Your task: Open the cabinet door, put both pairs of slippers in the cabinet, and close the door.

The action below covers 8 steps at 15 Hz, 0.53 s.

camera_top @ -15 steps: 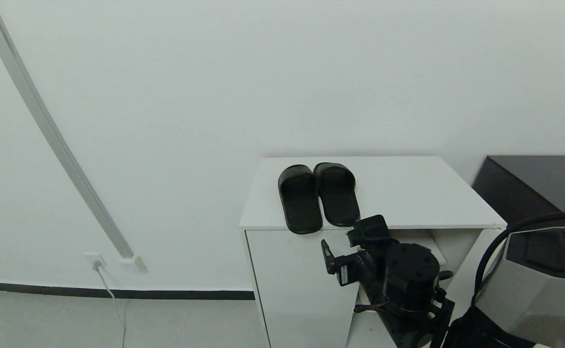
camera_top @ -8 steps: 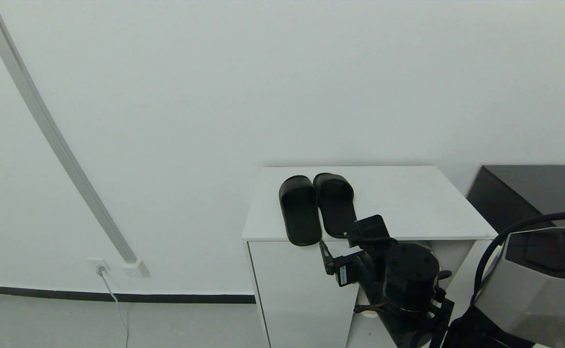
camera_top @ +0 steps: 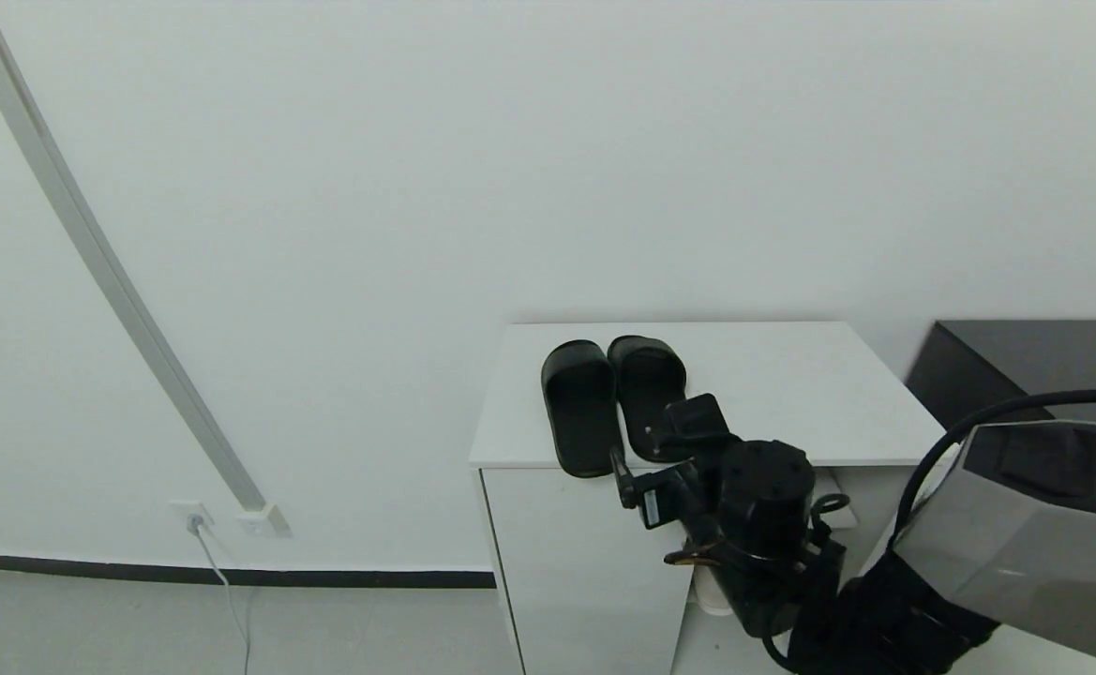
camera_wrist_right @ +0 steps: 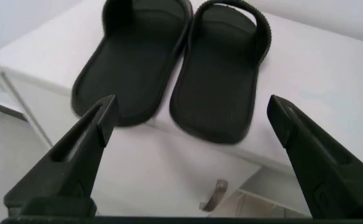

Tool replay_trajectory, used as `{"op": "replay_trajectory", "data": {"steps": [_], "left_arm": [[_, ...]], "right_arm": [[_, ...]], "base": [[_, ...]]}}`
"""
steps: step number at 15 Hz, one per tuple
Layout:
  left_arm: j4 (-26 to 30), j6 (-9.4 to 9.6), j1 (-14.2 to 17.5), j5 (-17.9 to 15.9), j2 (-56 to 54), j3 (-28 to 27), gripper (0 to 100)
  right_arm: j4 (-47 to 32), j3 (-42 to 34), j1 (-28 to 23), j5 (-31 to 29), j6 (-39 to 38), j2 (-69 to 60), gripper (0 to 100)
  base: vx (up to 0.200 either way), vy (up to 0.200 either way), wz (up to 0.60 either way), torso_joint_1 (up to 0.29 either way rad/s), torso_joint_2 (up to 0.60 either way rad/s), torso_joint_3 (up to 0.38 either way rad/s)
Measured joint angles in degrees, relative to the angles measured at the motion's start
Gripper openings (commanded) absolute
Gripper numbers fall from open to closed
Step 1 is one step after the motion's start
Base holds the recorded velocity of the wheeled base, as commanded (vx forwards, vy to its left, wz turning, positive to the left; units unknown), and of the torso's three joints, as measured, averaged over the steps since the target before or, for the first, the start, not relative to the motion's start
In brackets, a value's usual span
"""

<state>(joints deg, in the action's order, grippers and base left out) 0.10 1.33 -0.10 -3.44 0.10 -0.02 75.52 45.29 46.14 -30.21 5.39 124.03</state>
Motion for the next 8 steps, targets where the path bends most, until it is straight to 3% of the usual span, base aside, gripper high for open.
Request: {"op": "replay_trajectory", "data": {"steps": [5, 8], "left_arm": [[0.00, 0.00, 0.00, 0.02, 0.00, 0.00, 0], [0.00, 0.00, 0.00, 0.00, 0.00, 0.00, 0]], "right_arm": [[-31.49, 19.20, -0.45, -0.22, -9.22, -3.85, 100], [-38.33, 23.54, 1.29, -0.37, -13.35, -6.11, 100]], "base": [[0.000, 0.000, 0.00, 0.000, 0.00, 0.000], [0.000, 0.000, 0.00, 0.000, 0.00, 0.000]]}}
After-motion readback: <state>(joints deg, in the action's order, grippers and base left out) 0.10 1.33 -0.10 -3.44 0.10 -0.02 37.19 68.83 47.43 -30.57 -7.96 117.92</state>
